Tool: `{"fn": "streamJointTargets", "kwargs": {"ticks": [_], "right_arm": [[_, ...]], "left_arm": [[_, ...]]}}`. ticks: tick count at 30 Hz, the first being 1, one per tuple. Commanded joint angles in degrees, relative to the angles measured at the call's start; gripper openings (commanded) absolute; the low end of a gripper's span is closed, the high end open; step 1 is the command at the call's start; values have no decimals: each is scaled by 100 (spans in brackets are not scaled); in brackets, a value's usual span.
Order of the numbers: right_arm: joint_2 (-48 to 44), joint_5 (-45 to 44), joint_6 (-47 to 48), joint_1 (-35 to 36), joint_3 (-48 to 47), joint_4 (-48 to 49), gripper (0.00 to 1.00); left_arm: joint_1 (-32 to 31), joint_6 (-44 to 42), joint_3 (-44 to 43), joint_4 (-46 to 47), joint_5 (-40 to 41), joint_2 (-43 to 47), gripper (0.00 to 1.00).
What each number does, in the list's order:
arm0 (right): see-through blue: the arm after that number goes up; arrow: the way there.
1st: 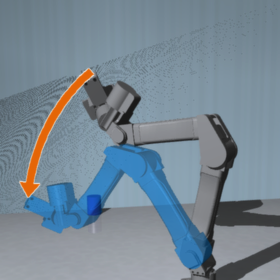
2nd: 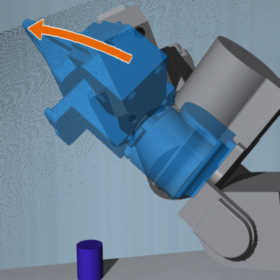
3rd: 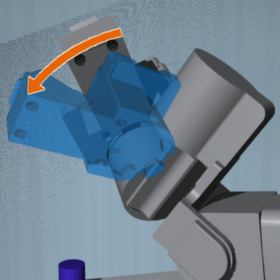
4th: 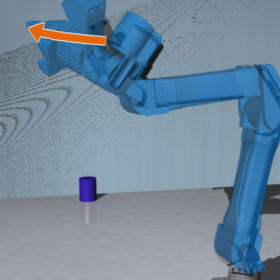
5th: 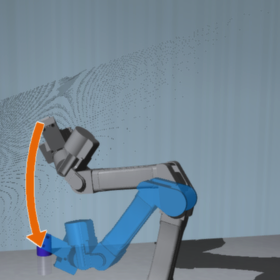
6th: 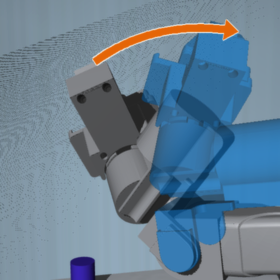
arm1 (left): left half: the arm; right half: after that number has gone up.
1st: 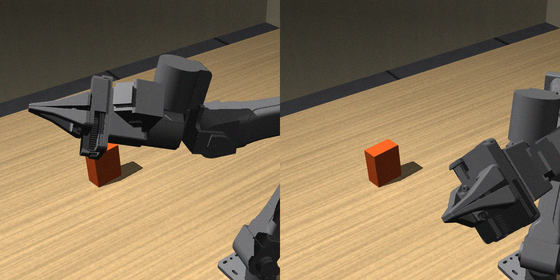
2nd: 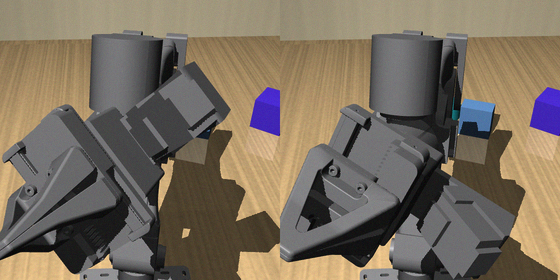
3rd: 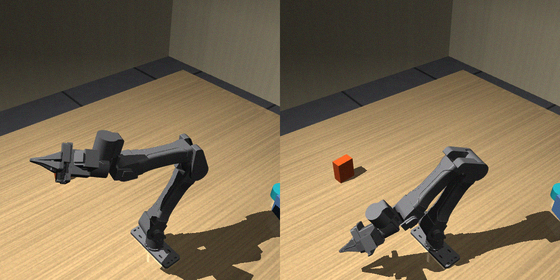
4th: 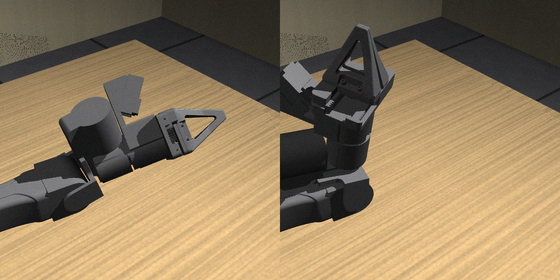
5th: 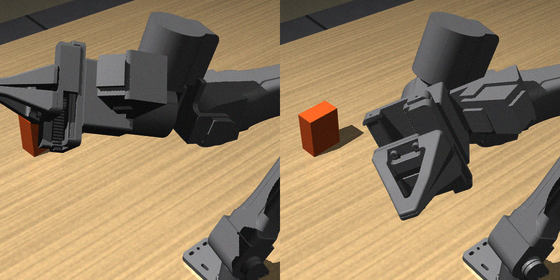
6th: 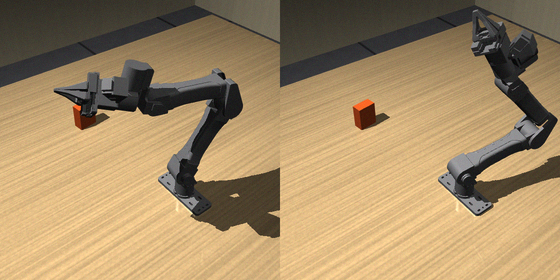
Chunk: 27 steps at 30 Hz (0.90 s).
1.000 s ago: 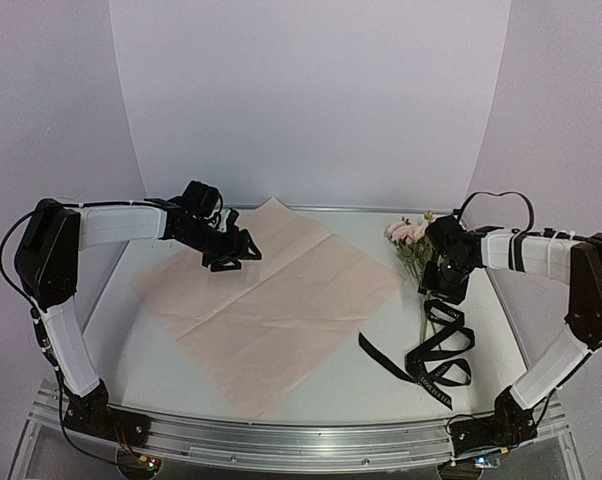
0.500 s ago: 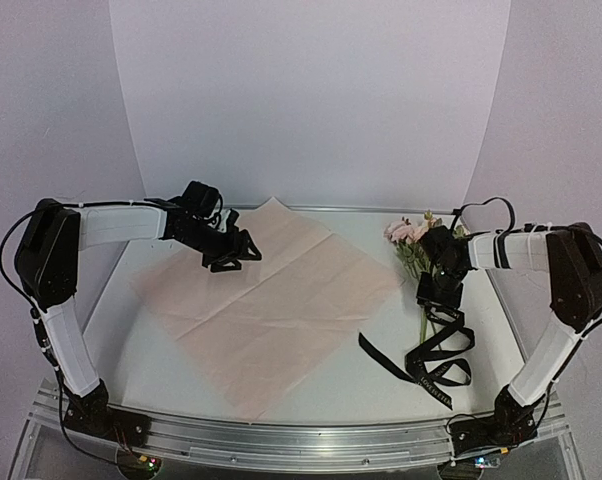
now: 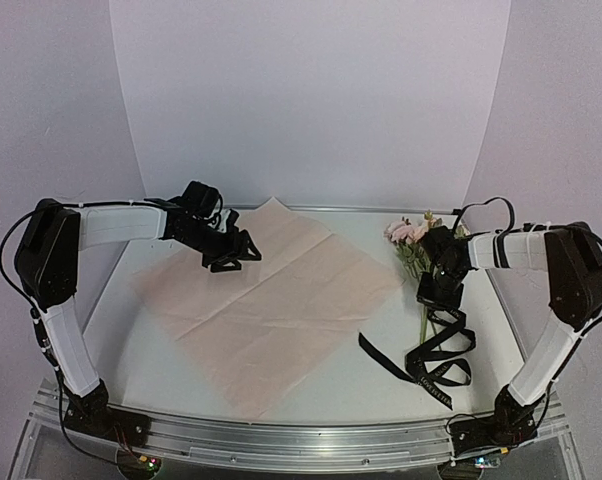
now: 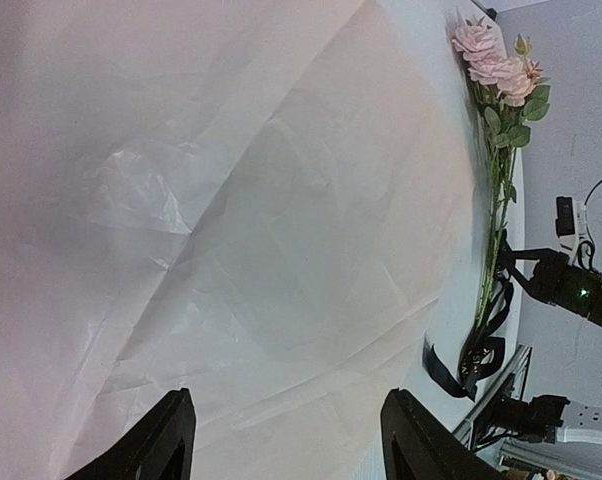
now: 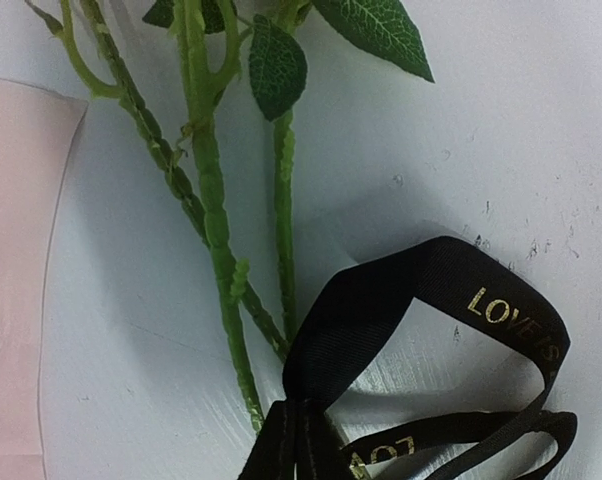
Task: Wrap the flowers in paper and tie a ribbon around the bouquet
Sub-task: Move the ribbon to the corner of the board.
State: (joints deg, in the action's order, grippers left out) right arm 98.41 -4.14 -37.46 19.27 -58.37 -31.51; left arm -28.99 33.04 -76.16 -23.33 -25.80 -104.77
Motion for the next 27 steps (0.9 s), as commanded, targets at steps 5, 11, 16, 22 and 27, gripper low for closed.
{"fn": "streamJointTargets", "kwargs": {"ticks": [5,11,16,22,27], "right_arm": [[-773,-752,-316,-44,179,-406,0],[-1256,-1674,-710,-214,303,-1539,0],[-2073,-2156,-1316,-564,933,-2257,0],[-3048,-2118,-1423,-671,1346,-2550,23],[-3092,-1318,-502,-531,1130,-1736,62]], "left_arm": [[-19,-10,-103,-46,4,280,66],[-19,13,-127,-48,-3,314,66],[-19,3,-118,-80,-13,352,66],[-19,-28,-83,-76,-63,373,66],[-19,18,-34,40,-122,350,66]]}}
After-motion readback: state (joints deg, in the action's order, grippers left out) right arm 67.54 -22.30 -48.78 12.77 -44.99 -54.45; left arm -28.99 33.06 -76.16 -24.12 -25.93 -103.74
